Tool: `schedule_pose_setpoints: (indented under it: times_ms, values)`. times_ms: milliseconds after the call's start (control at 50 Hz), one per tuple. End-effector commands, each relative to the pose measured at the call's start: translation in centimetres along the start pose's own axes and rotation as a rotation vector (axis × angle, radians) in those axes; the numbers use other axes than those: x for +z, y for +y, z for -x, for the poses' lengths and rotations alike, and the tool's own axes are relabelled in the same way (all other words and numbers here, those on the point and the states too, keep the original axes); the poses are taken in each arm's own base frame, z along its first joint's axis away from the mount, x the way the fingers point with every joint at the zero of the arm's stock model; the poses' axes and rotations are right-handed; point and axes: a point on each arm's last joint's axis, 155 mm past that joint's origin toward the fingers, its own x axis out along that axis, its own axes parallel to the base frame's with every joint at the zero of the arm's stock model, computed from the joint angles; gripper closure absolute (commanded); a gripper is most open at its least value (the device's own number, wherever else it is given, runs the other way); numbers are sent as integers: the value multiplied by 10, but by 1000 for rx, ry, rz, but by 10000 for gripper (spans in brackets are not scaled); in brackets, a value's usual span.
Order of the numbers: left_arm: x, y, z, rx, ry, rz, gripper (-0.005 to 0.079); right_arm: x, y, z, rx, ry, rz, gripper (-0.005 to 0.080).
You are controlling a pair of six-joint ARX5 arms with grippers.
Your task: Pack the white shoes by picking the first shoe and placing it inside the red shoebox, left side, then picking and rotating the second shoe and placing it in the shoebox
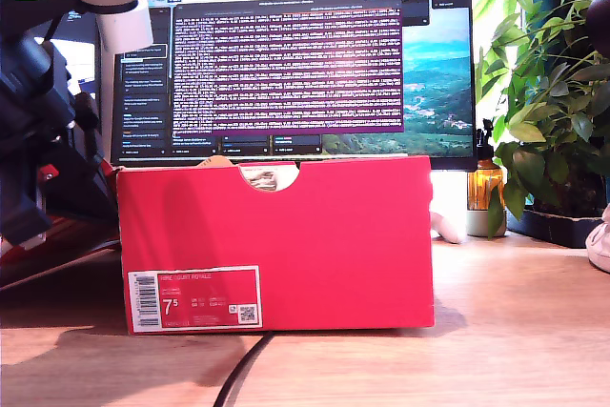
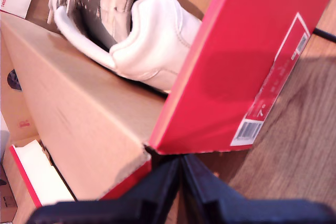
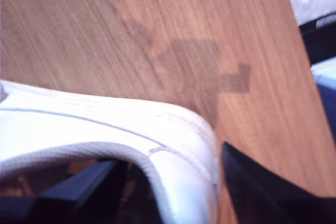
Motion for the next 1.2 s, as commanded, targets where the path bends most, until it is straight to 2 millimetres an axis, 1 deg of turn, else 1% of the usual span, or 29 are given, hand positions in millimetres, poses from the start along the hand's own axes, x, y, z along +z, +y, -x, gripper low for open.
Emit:
schedule_pose_setpoints:
  times_ms: [0,40,60,260,400,520,560,580,600,640,720,760,780,800,820,840,860,900,920,940,960,1000,1020,1060,1180]
  values:
    - [6,1,-1,-1,-17,15,760,8,-10,-8,-45,-20,-119,719]
    - [6,1,-1,-1,-17,15,760,9,-12,-8,-55,-20,-123,763]
    - [6,1,-1,-1,-17,15,760,9,-13,-8,-61,-19,-124,768]
    - [6,1,-1,-1,-17,15,760,8,-28,-3,-132,0,-115,765]
    - [6,1,-1,-1,-17,15,760,14,-33,9,-164,-25,-41,765]
    - [6,1,-1,-1,-17,15,760,21,-35,23,-187,-44,78,765]
    - [6,1,-1,-1,-17,15,760,25,-35,28,-190,-61,81,765]
    - [6,1,-1,-1,-17,15,760,27,-34,30,-193,-64,155,765]
    - [6,1,-1,-1,-17,15,760,29,-33,33,-191,-78,156,765]
    - [6,1,-1,-1,-17,15,760,33,-30,37,-185,-93,233,765]
    - [6,1,-1,-1,-17,15,760,35,-22,42,-162,-92,410,765]
    - [6,1,-1,-1,-16,15,760,35,-18,45,-151,-95,421,765]
    - [6,1,-1,-1,-17,15,760,35,-17,46,-151,-87,541,765]
    - [6,1,-1,-1,-17,15,760,35,-15,47,-149,-85,595,765]
    - [6,1,-1,-1,-17,15,760,35,-14,48,-145,-88,600,765]
    - [6,1,-1,-1,-17,15,760,35,-13,48,-147,-83,697,765]
    - [6,1,-1,-1,-16,15,760,35,-12,49,-146,-83,744,765]
    - [6,1,-1,-1,-16,15,760,36,-10,50,-140,-89,745,765]
    - [6,1,-1,-1,-17,15,760,36,-9,51,-145,-81,878,765]
    - [6,1,0,-1,-17,15,760,35,-9,51,-144,-79,927,765]
    - [6,1,0,-1,-17,15,760,36,-8,52,-147,-75,1011,765]
    - [7,2,0,0,-17,15,760,37,-7,52,-151,-76,1093,765]
    - [6,1,0,-1,-17,15,760,37,-8,52,-152,-75,1102,765]
    - [6,1,0,-1,-17,15,760,36,-8,52,-156,-64,1214,765]
    - [6,1,0,-1,-17,15,760,34,-2,57,-142,-55,1395,765]
